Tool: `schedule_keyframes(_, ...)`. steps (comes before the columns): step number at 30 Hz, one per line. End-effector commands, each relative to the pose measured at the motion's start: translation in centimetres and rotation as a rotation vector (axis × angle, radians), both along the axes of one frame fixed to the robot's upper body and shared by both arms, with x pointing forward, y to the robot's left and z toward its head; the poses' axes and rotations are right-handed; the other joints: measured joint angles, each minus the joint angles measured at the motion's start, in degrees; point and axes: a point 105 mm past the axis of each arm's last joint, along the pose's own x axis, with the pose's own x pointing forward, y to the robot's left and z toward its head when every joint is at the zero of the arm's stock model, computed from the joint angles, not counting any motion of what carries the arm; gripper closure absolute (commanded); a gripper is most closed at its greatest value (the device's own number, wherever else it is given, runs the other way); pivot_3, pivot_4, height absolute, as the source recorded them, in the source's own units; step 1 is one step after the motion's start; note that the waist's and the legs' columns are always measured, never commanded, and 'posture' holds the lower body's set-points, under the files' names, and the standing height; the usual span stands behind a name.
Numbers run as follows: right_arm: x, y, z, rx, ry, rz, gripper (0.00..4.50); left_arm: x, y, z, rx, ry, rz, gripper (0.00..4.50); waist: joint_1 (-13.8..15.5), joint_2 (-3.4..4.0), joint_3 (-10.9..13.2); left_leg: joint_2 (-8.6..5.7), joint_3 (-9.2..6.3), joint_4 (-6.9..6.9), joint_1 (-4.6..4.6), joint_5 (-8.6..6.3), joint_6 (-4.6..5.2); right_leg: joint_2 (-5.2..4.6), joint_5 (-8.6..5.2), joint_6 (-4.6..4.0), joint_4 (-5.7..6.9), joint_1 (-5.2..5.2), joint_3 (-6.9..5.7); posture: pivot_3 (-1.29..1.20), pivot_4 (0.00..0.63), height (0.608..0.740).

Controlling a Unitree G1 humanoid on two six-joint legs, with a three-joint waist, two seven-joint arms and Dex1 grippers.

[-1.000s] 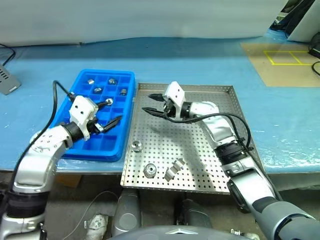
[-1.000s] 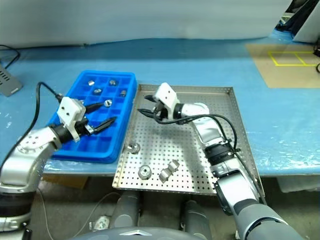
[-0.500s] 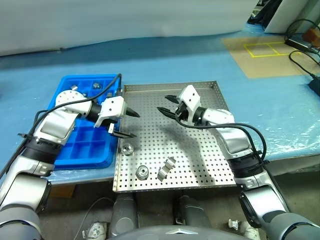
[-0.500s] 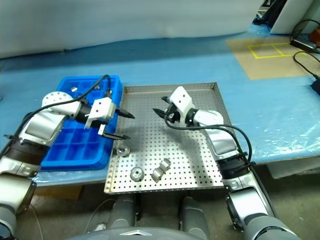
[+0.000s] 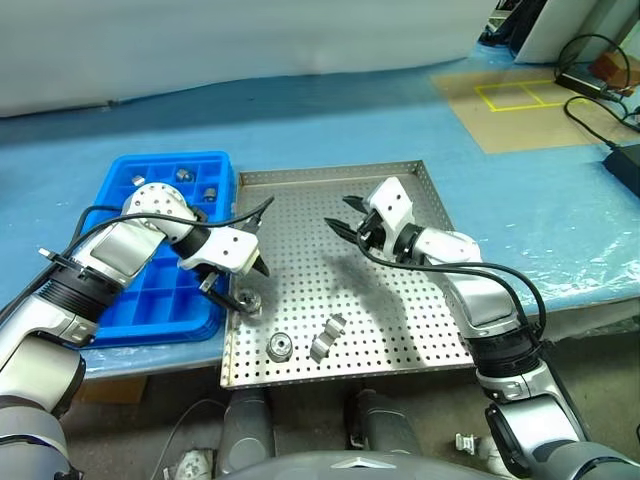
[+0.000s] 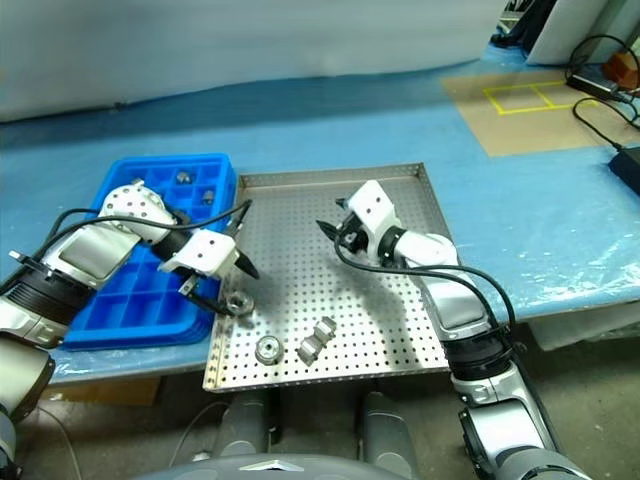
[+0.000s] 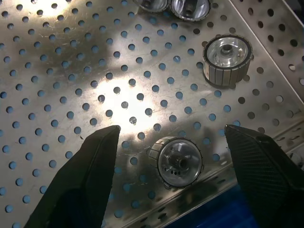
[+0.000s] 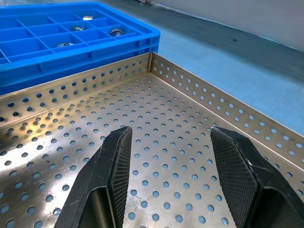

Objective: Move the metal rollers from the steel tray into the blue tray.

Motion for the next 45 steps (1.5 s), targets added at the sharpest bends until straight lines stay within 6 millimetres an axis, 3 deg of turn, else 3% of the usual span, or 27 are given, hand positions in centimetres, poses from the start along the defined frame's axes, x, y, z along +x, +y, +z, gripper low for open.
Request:
schedule_keyframes(1, -0.4, 0.4, 1.2, 0.015, -0.048, 0.011, 1.79, 0.3, 0.5, 0.1, 0.014, -0.054, 0.030, 0.76, -0.2, 0.00, 0.0, 0.01, 0.00, 0.00, 0.01, 0.01, -0.01, 0.01, -0.01, -0.01, 0.00, 0.00, 0.00, -0.15, 0.150, 0.740)
schedule_keyframes(13, -0.4, 0.7, 0.7, 0.021, -0.038, 0.009, 1.79, 0.4, 1.0, -1.9, 0.144, -0.071, 0.156, 0.76, -0.4, 0.03, 0.0, 0.02, 0.00, 0.02, 0.10, 0.01, 0.00, 0.02, -0.01, -0.02, 0.02, 0.09, 0.02, -0.14, 0.150, 0.740)
schedule_keyframes(25, -0.3, 0.5, 0.5, 0.011, -0.043, 0.000, 1.79, 0.0, 1.8, -3.1, 0.211, -0.080, 0.144, 0.76, -0.6, 0.22, -0.1, -0.01, 0.18, -0.07, 0.66, 0.01, -0.02, 0.05, -0.03, -0.05, 0.02, 0.41, 0.33, -0.14, 0.150, 0.740)
schedule_keyframes(28, -0.3, 0.5, 0.5, 0.012, -0.044, -0.003, 1.79, 0.0, 1.9, -3.2, 0.209, -0.082, 0.136, 1.37, -0.6, 0.25, -0.1, -0.02, 0.20, -0.10, 0.68, 0.01, -0.02, 0.06, -0.04, -0.05, 0.02, 0.41, 0.35, -0.14, 0.150, 0.740)
schedule_keyframes(31, -0.2, 0.4, 0.5, 0.012, -0.045, -0.004, 1.79, 0.1, 1.7, -3.3, 0.205, -0.094, 0.153, 2.33, -0.7, 0.25, -0.1, 0.03, 0.21, -0.10, 0.63, 0.01, -0.02, 0.12, -0.03, -0.06, 0.02, 0.33, 0.38, -0.14, 0.150, 0.740)
schedule_keyframes(41, -0.2, 0.4, 0.5, 0.011, -0.046, -0.005, 1.79, 0.2, 1.3, -3.2, 0.187, -0.098, 0.156, 2.33, -0.8, 0.25, -0.1, 0.05, 0.23, -0.20, 0.59, 0.02, -0.02, 0.16, -0.05, -0.08, 0.01, 0.23, 0.41, -0.14, 0.150, 0.740)
schedule_keyframes(45, -0.2, 0.4, 0.6, 0.011, -0.050, -0.006, 1.79, 1.1, -0.7, -1.9, 0.035, -0.131, 0.196, 2.33, -0.6, 0.25, -0.1, 0.02, 0.24, -0.20, 0.55, 0.01, -0.02, 0.15, -0.05, -0.08, 0.00, 0.22, 0.40, -0.15, 0.150, 0.740)
